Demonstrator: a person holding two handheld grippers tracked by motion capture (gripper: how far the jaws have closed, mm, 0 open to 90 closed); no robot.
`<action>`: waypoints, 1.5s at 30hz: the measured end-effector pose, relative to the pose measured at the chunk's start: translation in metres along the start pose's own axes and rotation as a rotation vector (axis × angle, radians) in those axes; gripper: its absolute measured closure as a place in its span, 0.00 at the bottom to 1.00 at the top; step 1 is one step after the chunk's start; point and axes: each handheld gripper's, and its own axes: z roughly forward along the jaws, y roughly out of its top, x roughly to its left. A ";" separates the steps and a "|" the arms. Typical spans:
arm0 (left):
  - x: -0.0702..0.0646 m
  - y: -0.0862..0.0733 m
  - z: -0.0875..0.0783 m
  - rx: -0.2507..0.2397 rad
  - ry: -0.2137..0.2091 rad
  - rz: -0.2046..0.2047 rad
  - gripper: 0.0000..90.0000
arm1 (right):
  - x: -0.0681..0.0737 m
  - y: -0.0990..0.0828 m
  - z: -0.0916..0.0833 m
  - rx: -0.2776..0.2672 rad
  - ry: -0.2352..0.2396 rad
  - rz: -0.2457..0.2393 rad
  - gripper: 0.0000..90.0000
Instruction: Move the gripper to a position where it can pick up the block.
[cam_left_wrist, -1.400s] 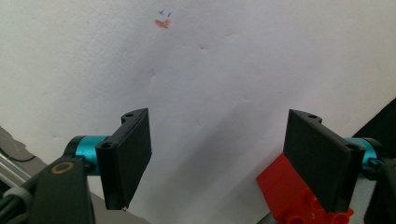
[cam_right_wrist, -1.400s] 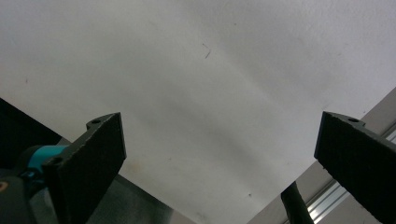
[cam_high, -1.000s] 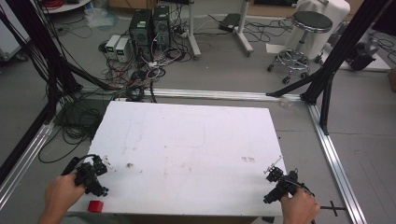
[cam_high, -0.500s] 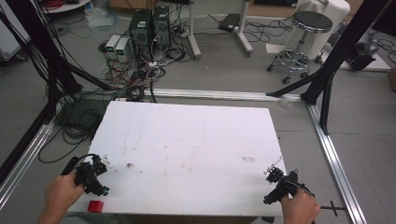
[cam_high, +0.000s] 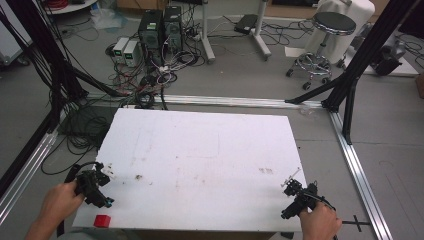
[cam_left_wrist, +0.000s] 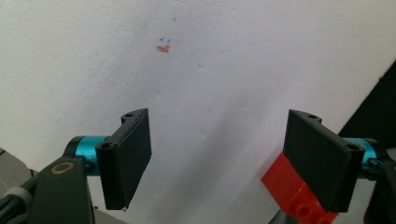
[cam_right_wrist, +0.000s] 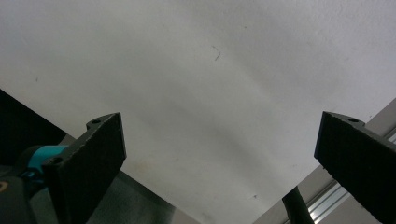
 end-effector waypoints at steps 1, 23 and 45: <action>0.000 0.000 0.000 0.000 0.000 0.000 0.26 | 0.000 0.000 0.000 0.000 0.000 0.000 0.01; -0.008 -0.002 -0.019 0.107 -0.054 0.366 0.26 | -0.001 -0.003 0.000 -0.006 0.014 0.009 0.01; -0.038 -0.013 -0.022 0.153 -0.057 0.593 0.26 | -0.001 -0.003 0.003 0.000 0.019 0.000 0.01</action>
